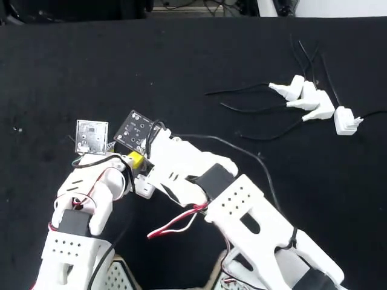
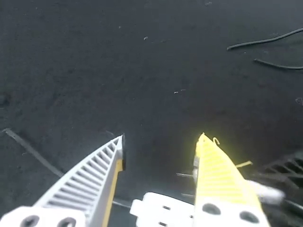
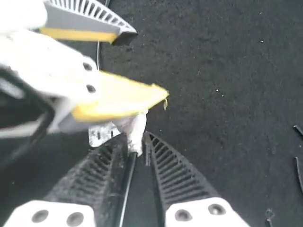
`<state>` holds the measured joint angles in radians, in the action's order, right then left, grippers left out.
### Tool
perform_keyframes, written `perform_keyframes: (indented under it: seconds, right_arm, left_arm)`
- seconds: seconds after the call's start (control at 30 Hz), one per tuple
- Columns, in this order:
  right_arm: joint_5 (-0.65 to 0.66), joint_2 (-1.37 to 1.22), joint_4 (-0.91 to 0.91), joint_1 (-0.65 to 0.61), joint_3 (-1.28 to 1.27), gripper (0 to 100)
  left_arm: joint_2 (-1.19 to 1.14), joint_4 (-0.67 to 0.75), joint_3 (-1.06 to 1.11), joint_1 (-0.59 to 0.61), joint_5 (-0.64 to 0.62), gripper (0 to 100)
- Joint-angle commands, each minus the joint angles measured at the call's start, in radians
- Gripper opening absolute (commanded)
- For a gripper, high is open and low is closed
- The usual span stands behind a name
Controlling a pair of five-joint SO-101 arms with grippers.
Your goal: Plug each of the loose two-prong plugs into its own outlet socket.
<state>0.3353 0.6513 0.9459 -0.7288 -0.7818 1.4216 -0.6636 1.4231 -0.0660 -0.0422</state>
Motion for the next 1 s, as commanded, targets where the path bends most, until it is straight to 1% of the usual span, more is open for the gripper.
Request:
perform_keyframes:
  seconds: [0.0,0.1,0.2,0.3,0.43,0.57,0.67,0.77,0.87,0.97]
  right_arm:
    - [-0.006,0.030,0.018,-0.006,0.070,1.0]
    - [-0.002,0.028,0.038,-0.006,0.070,1.0]
    - [-0.002,0.028,0.057,-0.006,0.070,1.0]
    - [-0.008,0.028,0.063,-0.006,0.071,1.0]
    - [-0.012,0.027,0.084,-0.006,0.073,1.0]
    - [-0.097,0.027,0.158,-0.006,0.104,1.0]
    - [-0.100,-0.005,0.212,-0.011,0.133,1.0]
    - [-0.098,-0.096,0.224,-0.011,0.150,1.0]
    - [-0.097,-0.180,0.216,-0.011,0.156,1.0]
    - [-0.097,-0.191,0.218,-0.008,0.176,1.0]
  left_arm:
    - [0.008,0.005,-0.018,0.130,-0.006,25]
    - [0.003,0.003,-0.005,0.231,-0.006,25]
    - [0.006,0.003,0.038,0.291,0.014,25]
    - [0.006,0.003,0.071,0.297,0.068,25]
    - [0.006,0.003,0.104,0.289,0.077,25]
    - [0.008,-0.071,0.097,0.289,0.083,25]
    - [0.008,-0.195,0.051,0.289,0.187,25]
    - [0.008,-0.285,0.038,0.289,0.298,25]
    - [0.008,-0.351,0.041,0.289,0.440,25]
    - [0.006,-0.387,0.045,0.280,0.522,25]
